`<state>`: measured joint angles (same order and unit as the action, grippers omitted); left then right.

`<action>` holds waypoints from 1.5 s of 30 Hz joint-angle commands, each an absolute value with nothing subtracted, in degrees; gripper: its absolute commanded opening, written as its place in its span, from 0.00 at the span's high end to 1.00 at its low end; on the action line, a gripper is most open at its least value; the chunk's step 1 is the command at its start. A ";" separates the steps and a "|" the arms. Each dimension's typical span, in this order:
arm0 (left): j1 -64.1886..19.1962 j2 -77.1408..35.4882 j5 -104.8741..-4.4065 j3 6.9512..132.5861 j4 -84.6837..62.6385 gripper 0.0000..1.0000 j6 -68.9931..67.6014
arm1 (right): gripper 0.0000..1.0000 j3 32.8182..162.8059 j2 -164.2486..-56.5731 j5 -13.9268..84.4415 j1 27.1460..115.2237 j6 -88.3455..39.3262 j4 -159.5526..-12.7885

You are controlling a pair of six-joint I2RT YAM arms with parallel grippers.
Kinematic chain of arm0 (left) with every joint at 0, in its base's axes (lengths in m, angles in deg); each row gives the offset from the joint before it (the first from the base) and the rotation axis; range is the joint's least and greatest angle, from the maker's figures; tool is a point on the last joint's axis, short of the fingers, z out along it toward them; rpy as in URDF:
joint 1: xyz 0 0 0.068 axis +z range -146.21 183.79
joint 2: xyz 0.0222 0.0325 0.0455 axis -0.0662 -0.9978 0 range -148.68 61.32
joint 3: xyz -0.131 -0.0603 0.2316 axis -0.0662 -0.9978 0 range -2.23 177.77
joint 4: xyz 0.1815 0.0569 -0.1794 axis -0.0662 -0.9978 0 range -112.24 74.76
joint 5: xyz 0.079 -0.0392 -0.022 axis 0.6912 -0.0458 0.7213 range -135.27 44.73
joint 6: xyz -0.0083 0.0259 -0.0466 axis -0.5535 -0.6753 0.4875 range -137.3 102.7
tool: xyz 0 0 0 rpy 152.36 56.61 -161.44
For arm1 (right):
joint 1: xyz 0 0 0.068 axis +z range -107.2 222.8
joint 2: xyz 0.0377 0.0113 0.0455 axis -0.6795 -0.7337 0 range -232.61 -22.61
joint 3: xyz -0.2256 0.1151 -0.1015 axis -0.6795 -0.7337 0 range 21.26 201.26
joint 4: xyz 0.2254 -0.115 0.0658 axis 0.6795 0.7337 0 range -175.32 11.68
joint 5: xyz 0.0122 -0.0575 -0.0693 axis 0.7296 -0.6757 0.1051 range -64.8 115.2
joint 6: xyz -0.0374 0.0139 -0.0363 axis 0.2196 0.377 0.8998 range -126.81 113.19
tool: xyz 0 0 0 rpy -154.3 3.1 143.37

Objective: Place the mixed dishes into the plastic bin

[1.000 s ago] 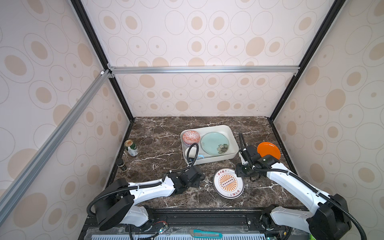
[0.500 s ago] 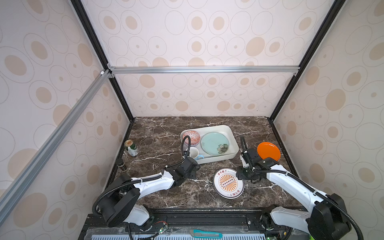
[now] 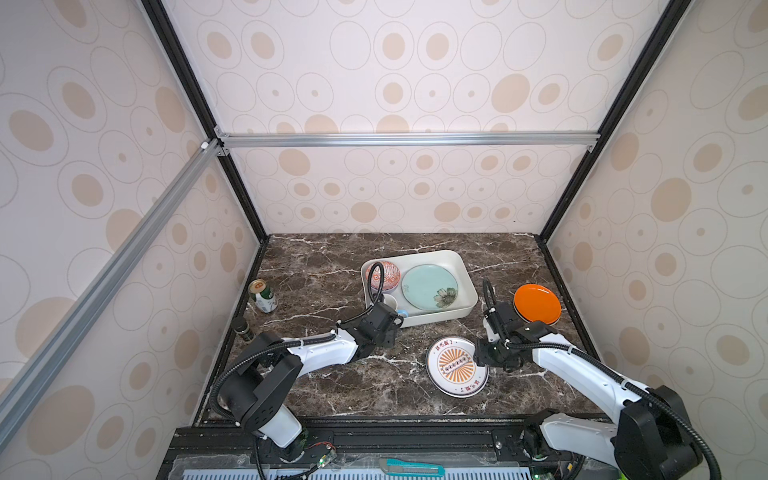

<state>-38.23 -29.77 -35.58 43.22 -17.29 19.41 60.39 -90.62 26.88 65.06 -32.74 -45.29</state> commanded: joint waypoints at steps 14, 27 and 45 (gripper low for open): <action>-32.42 -36.73 -39.06 49.50 -14.92 0.42 14.10 | 0.41 56.26 -92.45 30.88 64.50 -35.34 -49.01; -30.17 -40.43 -40.78 52.89 -14.77 0.43 12.28 | 0.43 56.37 -93.34 33.33 64.50 -36.06 -50.48; -36.75 -14.94 -47.45 40.40 -22.57 0.37 19.06 | 0.44 59.18 -101.74 36.62 73.64 -40.86 -59.77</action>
<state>-33.99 -17.64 -46.74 41.82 -18.64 16.37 58.01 -100.17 35.34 71.93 -38.99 -57.49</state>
